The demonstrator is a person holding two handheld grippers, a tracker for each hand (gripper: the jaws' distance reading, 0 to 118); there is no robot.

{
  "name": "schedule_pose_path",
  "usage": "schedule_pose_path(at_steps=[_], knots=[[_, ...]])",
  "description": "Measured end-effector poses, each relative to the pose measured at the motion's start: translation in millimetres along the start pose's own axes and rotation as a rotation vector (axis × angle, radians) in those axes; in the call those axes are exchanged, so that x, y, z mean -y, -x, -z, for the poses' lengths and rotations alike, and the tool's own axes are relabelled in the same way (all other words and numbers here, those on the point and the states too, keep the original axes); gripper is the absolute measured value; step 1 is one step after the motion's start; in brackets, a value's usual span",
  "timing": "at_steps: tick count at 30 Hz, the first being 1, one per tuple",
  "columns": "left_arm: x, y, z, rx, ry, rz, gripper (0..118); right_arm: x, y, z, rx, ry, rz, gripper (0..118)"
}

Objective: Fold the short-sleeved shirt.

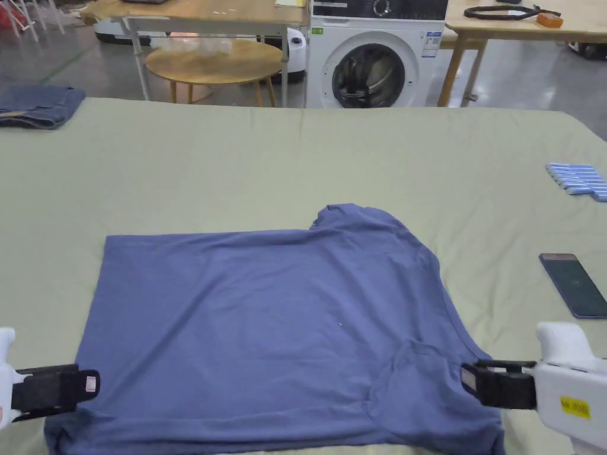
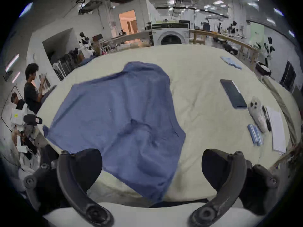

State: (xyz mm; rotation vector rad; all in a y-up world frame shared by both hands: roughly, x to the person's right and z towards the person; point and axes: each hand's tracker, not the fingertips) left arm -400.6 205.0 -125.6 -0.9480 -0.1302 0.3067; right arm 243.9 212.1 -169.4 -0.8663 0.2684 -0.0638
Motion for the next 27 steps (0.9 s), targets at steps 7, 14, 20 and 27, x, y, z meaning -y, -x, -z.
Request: schedule_pose_path(at_steps=[7, 14, 20, 27], knots=[[-3, -35, 5, 0.114, 0.015, 0.016, 0, 6, 12, 11, -0.063, 0.079, 0.059, 0], [2, -43, 7, 0.086, 0.033, 0.044, 0, 46, 19, 29, 0.028, 0.168, 0.047, 118], [6, -42, 15, 0.060, 0.055, 0.079, 0, 37, -21, 31, 0.122, 0.311, 0.050, 115], [6, -43, 14, 0.067, 0.079, 0.063, 0, 50, -9, 62, 0.173, 0.399, 0.003, 36]])
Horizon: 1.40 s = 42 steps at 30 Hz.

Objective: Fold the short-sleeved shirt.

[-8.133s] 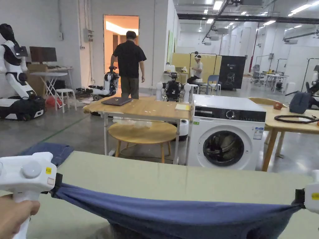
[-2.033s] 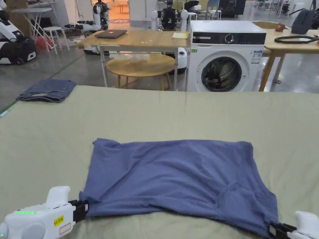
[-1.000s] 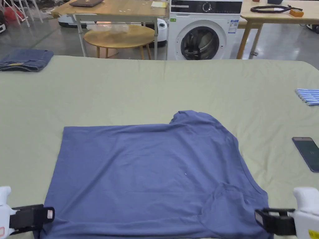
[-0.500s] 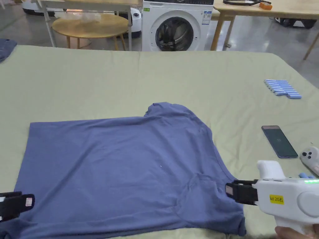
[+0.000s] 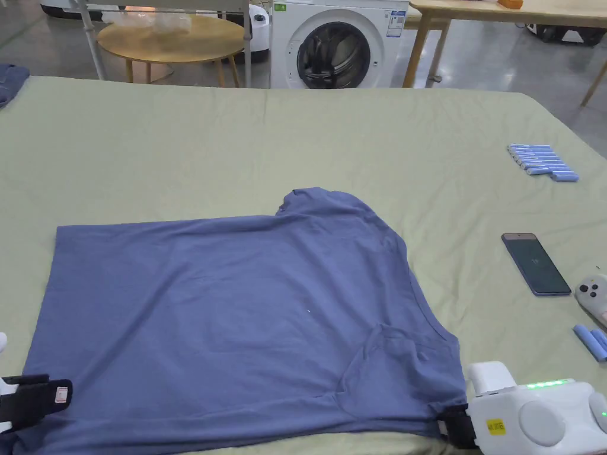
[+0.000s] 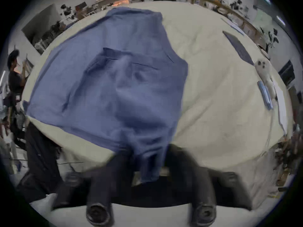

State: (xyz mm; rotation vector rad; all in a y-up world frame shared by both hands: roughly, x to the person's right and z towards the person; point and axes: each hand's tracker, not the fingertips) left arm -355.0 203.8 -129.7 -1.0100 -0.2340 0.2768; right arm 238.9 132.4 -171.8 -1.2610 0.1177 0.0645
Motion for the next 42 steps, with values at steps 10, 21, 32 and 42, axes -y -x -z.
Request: schedule_pose_path(at_steps=[10, 21, 32, 42], knots=[[1, 44, -11, -0.185, 0.029, -0.093, 86, -3, 9, 5, -0.077, -0.017, -0.028, 5], [42, 47, 25, -0.281, 0.155, 0.007, 53, -3, 7, 10, -0.076, -0.002, 0.022, 5], [26, 45, 28, -0.145, 0.188, -0.083, 3, -4, 15, -13, -0.079, -0.008, -0.014, 5], [-72, 56, 11, -0.074, 0.111, -0.210, 3, -94, 12, -59, -0.195, 0.000, -0.012, 5]])
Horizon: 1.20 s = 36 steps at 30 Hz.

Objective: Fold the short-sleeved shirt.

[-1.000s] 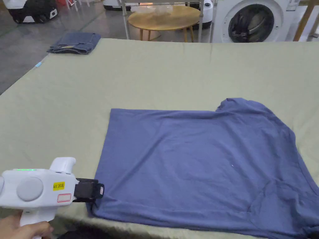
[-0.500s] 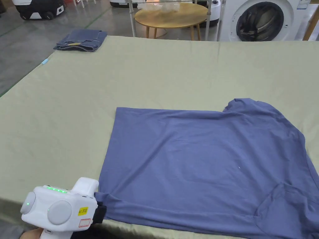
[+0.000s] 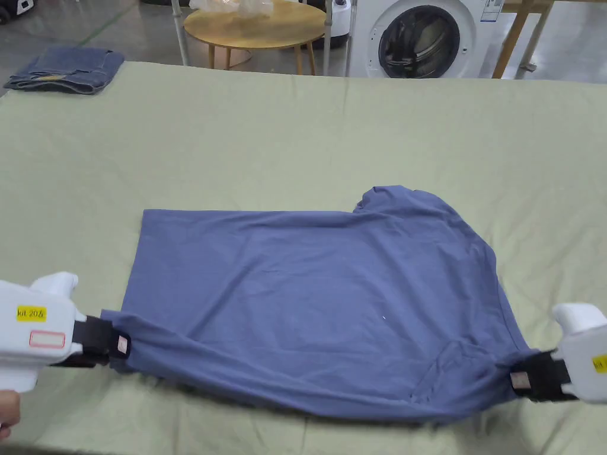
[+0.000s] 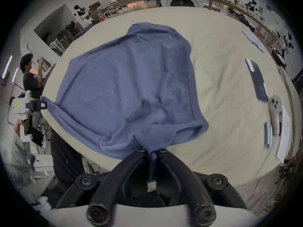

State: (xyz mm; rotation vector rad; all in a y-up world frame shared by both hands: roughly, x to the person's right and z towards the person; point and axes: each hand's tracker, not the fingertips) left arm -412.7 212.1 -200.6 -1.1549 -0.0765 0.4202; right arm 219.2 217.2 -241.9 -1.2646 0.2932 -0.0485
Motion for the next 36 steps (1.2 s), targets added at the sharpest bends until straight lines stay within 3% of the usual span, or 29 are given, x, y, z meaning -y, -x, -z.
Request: schedule_pose_path(at_steps=[3, 6, 10, 13, 16, 17, 18, 19, 20, 21, 25, 26, 27, 28, 29, 30, 32, 34, 35, 36], knots=[[-29, -1, 15, -0.038, -0.029, -0.025, 3, -45, -11, 12, -0.051, 0.015, 0.104, 5], [-47, 0, 38, -0.075, -0.052, -0.069, 3, -79, -23, 35, -0.008, 0.027, 0.174, 5], [-53, 3, 66, -0.088, -0.053, -0.128, 3, -107, -37, 73, -0.054, 0.043, 0.289, 5], [-55, 11, 84, -0.102, -0.040, -0.149, 3, -107, -40, 85, -0.057, 0.041, 0.325, 6], [-53, 19, 82, -0.038, -0.067, -0.259, 8, -106, -45, 90, -0.071, 0.007, 0.365, 13], [-53, 20, 78, -0.024, -0.079, -0.294, 16, -105, -45, 87, -0.066, -0.028, 0.367, 22], [-52, 21, 72, 0.001, -0.095, -0.317, 36, -104, -45, 82, -0.061, -0.083, 0.381, 42], [-51, 19, 66, 0.048, -0.110, -0.312, 66, -101, -46, 71, -0.046, -0.136, 0.378, 69], [-45, 11, 53, 0.066, -0.119, -0.305, 75, -99, -45, 62, -0.043, -0.186, 0.364, 97], [-43, 6, 44, 0.068, -0.122, -0.283, 75, -97, -44, 51, -0.045, -0.248, 0.352, 106], [-36, -3, 32, 0.005, -0.155, -0.085, 77, -92, -56, 33, 0.020, -0.304, 0.255, 106], [-32, -9, 28, -0.026, -0.165, -0.017, 60, -87, -53, 28, 0.017, -0.294, 0.236, 95], [-29, -15, 25, -0.060, -0.176, 0.031, 23, -83, -51, 26, 0.006, -0.295, 0.206, 72], [-18, -38, 19, -0.109, -0.181, 0.070, 0, -78, -48, 25, 0.004, -0.283, 0.168, 22], [-13, -41, 19, -0.127, -0.167, 0.100, 0, -75, -45, 27, 0.039, -0.253, 0.145, 0], [-11, -41, 20, -0.112, -0.164, 0.110, 0, -69, -39, 26, 0.060, -0.240, 0.152, 0], [-13, -29, 23, -0.088, -0.139, 0.096, 0, -60, -40, 38, 0.080, -0.185, 0.084, 0], [-8, -26, 24, -0.092, -0.132, 0.091, 0, -54, -39, 45, 0.100, -0.200, 0.098, 0], [-6, -25, 24, -0.089, -0.129, 0.089, 0, -56, -36, 39, 0.115, -0.192, 0.089, 12], [-12, -22, 38, -0.090, -0.130, 0.086, 0, -56, -37, 42, 0.138, -0.189, 0.084, 46]])
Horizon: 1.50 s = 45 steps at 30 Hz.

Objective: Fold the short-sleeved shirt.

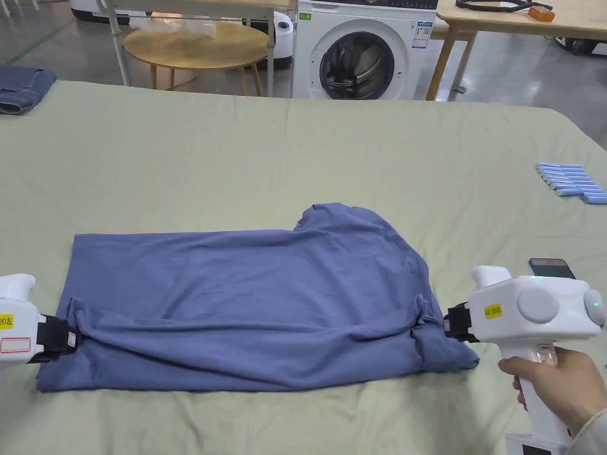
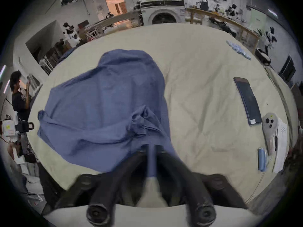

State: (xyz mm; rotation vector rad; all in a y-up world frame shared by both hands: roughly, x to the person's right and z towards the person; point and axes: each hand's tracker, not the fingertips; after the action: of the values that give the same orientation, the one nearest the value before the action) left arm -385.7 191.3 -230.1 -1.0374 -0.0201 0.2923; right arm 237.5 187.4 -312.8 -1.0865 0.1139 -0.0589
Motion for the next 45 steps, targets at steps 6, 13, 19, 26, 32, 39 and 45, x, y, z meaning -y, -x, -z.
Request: schedule_pose_path(at_steps=[6, 13, 19, 26, 32, 39, 45], knots=[[-2, 1, -4, -0.001, 0.018, 0.023, 0, 6, -13, 56, 0.022, 0.034, -0.011, 117], [-6, 8, -13, 0.025, -0.020, 0.015, 0, 15, -13, 80, 0.046, 0.138, -0.068, 83], [-11, 19, -4, -0.125, -0.012, -0.005, 86, 18, 14, 46, 0.028, 0.131, -0.091, 9], [3, 22, 61, -0.200, 0.112, -0.009, 86, 10, 0, 64, 0.007, 0.141, -0.021, 9], [14, -17, 48, -0.290, 0.102, 0.125, 0, 21, 4, 46, 0.001, 0.103, 0.006, 9], [13, -11, 27, -0.191, 0.118, 0.078, 0, 27, 7, 23, 0.010, 0.036, -0.048, 9], [11, 9, -34, -0.089, 0.087, -0.011, 0, 37, 4, -36, -0.036, -0.022, -0.073, 9]])
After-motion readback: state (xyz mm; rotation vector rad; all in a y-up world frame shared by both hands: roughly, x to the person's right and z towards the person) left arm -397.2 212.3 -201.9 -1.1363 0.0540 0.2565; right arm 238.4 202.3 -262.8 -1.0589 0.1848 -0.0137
